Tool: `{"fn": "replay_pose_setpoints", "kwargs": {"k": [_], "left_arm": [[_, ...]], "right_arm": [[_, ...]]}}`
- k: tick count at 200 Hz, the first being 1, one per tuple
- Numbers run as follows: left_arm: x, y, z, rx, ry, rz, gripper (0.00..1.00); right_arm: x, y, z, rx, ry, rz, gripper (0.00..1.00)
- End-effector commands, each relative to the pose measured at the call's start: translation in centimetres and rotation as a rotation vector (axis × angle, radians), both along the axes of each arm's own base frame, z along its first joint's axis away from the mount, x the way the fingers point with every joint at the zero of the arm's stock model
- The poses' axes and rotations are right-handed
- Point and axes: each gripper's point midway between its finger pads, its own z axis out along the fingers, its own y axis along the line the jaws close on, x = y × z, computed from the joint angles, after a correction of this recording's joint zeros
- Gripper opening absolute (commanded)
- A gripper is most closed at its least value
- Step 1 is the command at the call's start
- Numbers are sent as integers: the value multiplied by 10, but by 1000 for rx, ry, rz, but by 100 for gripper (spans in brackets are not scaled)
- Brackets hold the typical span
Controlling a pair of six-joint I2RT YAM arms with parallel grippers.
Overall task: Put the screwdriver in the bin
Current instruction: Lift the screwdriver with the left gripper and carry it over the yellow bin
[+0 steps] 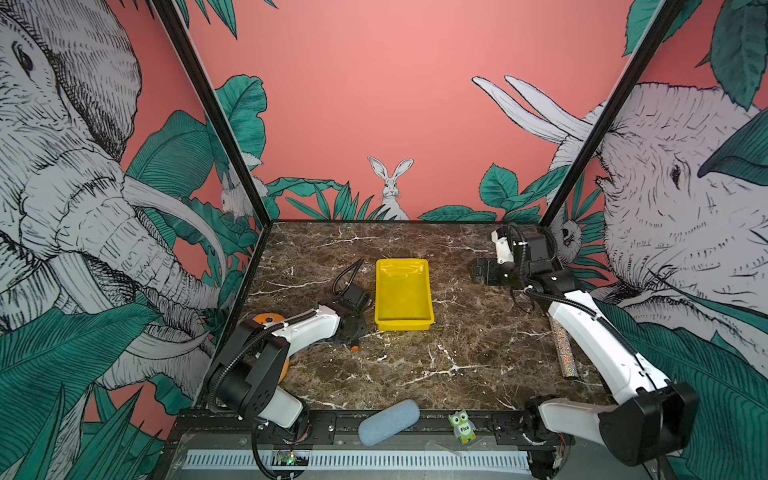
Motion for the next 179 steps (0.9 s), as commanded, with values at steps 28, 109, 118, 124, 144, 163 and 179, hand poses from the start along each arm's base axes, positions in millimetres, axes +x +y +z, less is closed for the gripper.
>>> {"fn": "replay_pose_setpoints", "kwargs": {"k": [28, 109, 118, 124, 144, 163, 179], "left_arm": [[-11, 1, -9, 8, 64, -56, 14], [4, 4, 44, 35, -14, -130, 0], [5, 3, 48, 33, -18, -135, 0], [6, 3, 50, 32, -22, -137, 0], [9, 2, 56, 24, -30, -143, 0], [11, 2, 62, 23, -37, -148, 0], [14, 3, 71, 25, -54, -150, 0]], "right_arm": [[-20, -11, 3, 7, -1, -53, 100], [-50, -17, -5, 28, 53, -71, 100], [-53, -19, -6, 24, 53, -76, 100], [-54, -21, -7, 19, 52, -81, 100], [-59, -24, -8, 11, 52, -89, 100], [-61, -26, -7, 4, 51, -89, 100], [-62, -26, -8, 0, 53, -89, 100]]}}
